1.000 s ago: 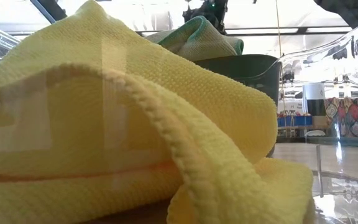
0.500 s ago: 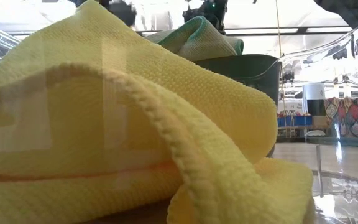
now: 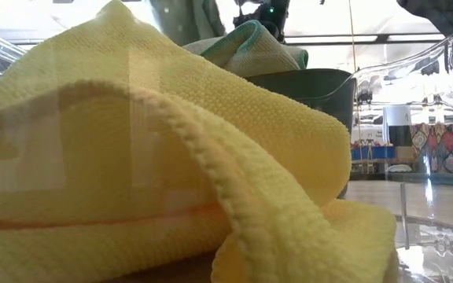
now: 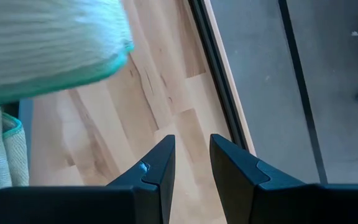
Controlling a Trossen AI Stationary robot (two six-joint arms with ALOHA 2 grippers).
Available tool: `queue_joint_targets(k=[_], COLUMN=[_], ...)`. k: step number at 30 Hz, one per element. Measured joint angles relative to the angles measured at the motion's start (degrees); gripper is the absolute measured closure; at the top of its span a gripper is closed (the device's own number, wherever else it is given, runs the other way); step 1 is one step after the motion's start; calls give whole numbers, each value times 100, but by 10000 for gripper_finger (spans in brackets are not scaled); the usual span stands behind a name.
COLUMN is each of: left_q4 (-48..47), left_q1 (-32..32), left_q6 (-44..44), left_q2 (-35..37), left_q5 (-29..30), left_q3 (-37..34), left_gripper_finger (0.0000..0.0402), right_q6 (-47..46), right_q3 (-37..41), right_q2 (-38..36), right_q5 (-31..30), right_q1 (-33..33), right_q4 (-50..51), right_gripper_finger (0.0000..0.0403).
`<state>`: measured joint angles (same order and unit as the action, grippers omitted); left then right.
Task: Sort microfiber towel by color & place in baskets
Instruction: Put the green microfiber cloth into the blue bin
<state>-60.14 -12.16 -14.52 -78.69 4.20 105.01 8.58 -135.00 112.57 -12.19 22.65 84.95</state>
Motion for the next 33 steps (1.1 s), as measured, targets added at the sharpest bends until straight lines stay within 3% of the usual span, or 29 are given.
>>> queue_joint_targets(k=[5, 11, 24, 33], left_q4=[-261, -371, -322, 278], left_q1=[860, 1429, 1985, 1989], left_q6=[-105, -85, 286, 51], left_q2=[-198, -458, -956, -1183], left_q5=[534, 563, 106, 265], left_q3=[176, -128, -593, -623], left_gripper_finger=[391, 391, 391, 376], right_q6=[-103, -568, -1885, -1803], right_q3=[0, 0, 0, 0], right_q2=[0, 0, 0, 0], right_q5=[2, 15, 61, 72], right_q1=[0, 0, -20, -103], right_q4=[1, 4, 35, 99], right_gripper_finger=[310, 310, 310, 310])
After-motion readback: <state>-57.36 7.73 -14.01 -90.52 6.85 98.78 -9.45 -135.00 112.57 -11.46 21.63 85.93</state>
